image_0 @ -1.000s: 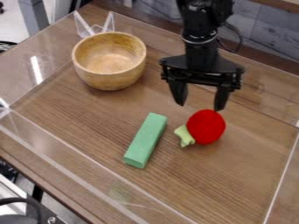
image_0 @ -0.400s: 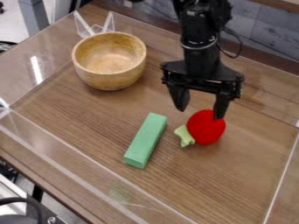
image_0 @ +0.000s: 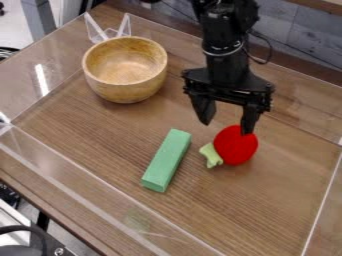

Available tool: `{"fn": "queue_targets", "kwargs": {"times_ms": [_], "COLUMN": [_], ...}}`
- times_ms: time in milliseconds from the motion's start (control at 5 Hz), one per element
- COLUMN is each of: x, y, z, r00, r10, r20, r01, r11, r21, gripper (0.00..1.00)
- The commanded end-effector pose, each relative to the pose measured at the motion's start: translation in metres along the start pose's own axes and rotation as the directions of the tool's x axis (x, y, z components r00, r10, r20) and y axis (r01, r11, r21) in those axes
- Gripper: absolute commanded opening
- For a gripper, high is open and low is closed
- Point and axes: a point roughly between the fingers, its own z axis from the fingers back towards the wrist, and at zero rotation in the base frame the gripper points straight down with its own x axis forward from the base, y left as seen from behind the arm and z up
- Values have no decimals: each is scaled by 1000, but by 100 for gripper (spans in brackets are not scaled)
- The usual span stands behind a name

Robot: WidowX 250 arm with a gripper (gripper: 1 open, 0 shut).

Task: Move the red fruit to the right

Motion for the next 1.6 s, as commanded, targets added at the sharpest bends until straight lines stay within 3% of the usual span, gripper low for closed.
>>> {"fn": "queue_targets", "kwargs": {"times_ms": [0, 200, 400, 600, 1000, 1200, 1400], "x": [1, -2, 7, 14, 12, 8, 13], "y": [-11, -24, -25, -22, -21, -21, -15], "z": [8, 11, 9, 10, 23, 37, 62], "r00": [1000, 999, 997, 993, 983, 994, 998], "r10": [-10, -23, -79, -121, -182, -109, -22], "r20": [23, 23, 17, 13, 8, 17, 62], "r01": [10, 23, 79, 122, 182, 110, 22], "r11": [1000, 1000, 997, 992, 983, 994, 1000], "r21": [-6, -8, -14, -19, -27, -19, -14], "gripper": [100, 0, 100, 100, 100, 100, 100]}}
